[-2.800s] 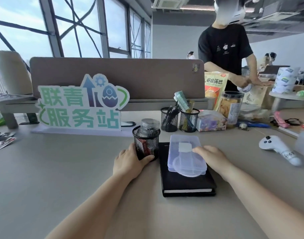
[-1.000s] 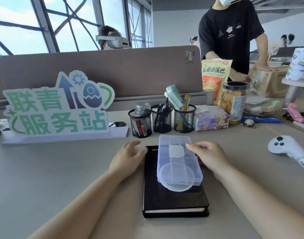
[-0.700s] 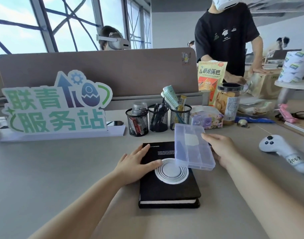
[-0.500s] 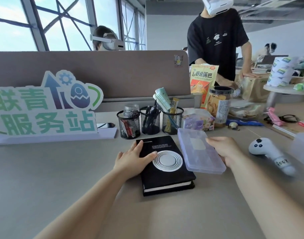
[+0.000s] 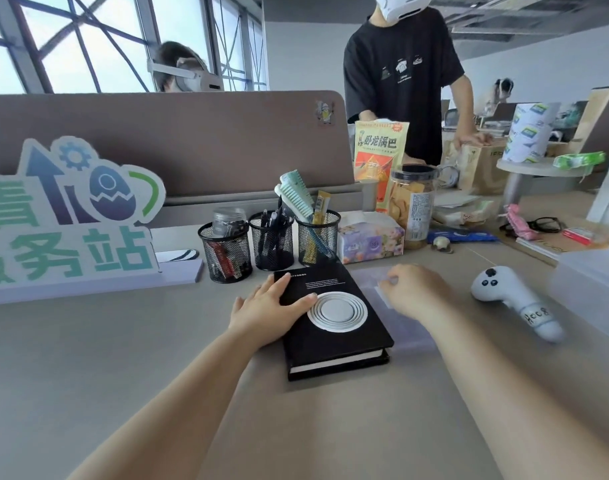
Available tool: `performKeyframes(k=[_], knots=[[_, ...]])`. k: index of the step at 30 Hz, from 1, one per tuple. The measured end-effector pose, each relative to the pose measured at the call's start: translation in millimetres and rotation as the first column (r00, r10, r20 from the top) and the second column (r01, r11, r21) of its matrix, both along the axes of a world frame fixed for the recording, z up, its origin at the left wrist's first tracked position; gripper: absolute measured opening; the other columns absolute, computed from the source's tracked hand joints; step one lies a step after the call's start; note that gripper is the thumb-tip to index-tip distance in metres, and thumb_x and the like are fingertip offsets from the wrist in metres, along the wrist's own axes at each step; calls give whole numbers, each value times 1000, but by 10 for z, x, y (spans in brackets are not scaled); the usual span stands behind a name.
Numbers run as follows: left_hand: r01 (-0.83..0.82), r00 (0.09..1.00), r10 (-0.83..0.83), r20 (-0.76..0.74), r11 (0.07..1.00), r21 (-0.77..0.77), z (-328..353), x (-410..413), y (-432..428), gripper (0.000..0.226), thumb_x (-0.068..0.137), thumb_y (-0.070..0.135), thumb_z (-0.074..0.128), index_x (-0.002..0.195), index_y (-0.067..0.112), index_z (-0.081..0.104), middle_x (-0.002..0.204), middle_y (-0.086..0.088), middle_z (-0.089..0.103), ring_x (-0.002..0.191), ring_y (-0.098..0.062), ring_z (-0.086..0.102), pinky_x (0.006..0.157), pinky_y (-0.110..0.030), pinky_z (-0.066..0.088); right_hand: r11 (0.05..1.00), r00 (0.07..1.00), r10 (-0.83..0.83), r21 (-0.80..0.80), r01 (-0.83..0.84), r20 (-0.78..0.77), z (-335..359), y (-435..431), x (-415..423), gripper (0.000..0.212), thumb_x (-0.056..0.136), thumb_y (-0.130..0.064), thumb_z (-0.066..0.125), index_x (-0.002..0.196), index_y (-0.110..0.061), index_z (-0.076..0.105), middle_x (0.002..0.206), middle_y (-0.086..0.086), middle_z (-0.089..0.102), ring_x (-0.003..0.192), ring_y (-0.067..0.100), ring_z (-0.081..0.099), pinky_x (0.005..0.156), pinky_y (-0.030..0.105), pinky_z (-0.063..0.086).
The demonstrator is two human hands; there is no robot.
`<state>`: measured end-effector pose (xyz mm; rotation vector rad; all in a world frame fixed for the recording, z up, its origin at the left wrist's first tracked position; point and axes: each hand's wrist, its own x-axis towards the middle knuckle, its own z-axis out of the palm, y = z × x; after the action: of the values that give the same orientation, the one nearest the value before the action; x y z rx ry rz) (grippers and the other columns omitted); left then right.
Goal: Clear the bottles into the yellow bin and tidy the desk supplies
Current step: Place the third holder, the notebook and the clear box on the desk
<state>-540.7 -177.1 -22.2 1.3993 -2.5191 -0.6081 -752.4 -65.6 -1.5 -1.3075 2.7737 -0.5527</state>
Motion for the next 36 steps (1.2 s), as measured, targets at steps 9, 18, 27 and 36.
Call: performKeyframes(k=[9, 18, 27, 36], knots=[[-37, 998, 35, -55, 999, -20, -44, -364, -75, 87, 76, 82, 33, 149, 37, 18, 159, 5, 9, 146, -17, 13, 119, -42, 9, 999, 999, -10, 33, 8, 42, -154, -137, -243, 49, 94, -46, 31, 138, -30, 43, 143, 4, 46, 124, 32, 47, 98, 41, 40], [-134, 937, 53, -345, 968, -214, 72, 166, -213, 50, 88, 50, 54, 132, 26, 49, 138, 6, 45, 124, -15, 45, 96, -32, 41, 959, 970, 235, -174, -222, 61, 22, -422, 387, 39, 91, -39, 56, 124, -18, 60, 129, 3, 60, 119, 24, 52, 97, 34, 43], [-339, 914, 218, -343, 874, -348, 611, 638, -845, 55, 89, 41, 55, 139, 24, 39, 143, -4, 39, 130, -26, 35, 104, -38, 32, 913, 913, 395, -69, -402, -100, -140, -642, 851, 44, 93, -49, 45, 130, -27, 54, 139, -10, 49, 130, 20, 39, 104, 36, 38], [-307, 944, 240, -225, 888, -343, 698, 312, -1242, 54, 82, 59, 56, 125, 29, 40, 122, -3, 59, 115, -28, 51, 99, -40, 32, 912, 912, 388, -87, -401, -133, -154, -670, 879, 43, 93, -49, 44, 129, -29, 52, 138, -11, 48, 128, 19, 39, 104, 35, 35]])
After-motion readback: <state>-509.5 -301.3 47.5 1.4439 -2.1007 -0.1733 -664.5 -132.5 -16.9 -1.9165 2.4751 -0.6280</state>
